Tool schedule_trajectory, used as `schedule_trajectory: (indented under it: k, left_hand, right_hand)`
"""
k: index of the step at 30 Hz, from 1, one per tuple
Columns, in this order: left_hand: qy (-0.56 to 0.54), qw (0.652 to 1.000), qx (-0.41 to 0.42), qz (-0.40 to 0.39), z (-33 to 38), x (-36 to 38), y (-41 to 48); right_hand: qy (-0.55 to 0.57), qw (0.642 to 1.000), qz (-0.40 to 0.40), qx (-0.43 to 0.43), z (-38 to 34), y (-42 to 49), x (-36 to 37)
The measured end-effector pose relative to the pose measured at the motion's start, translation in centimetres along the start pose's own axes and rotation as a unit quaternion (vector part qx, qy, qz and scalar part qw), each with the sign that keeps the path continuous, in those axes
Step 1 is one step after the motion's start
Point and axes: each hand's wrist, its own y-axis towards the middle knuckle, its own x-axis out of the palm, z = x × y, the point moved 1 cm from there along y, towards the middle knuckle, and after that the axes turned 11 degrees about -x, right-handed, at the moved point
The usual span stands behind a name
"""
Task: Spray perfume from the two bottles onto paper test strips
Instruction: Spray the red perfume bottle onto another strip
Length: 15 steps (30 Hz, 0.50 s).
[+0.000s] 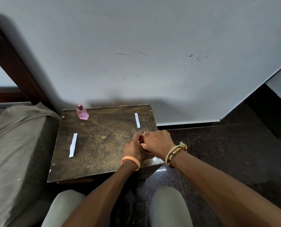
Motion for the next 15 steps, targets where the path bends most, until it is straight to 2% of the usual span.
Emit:
schedule_trajectory:
  k: [3,7,9,15]
  left_hand:
    - [0.015,1.0,0.003,0.002,0.1,0.0,0.0]
    - [-0.008,1.0,0.022,0.003,-0.2,0.0,0.2]
    - [-0.015,0.999,0.029,0.001,-0.3,-0.1,0.2]
    - [-0.004,1.0,0.015,-0.011,0.1,-0.2,0.1]
  right_hand:
    - [-0.05,0.998,-0.015,-0.04,0.3,0.5,-0.6]
    - [0.012,0.998,-0.009,0.056,-0.2,0.6,0.0]
    - [0.027,0.997,-0.015,0.073,-0.4,0.7,0.0]
    - [-0.032,0.997,0.0,-0.071,1.3,0.3,-0.2]
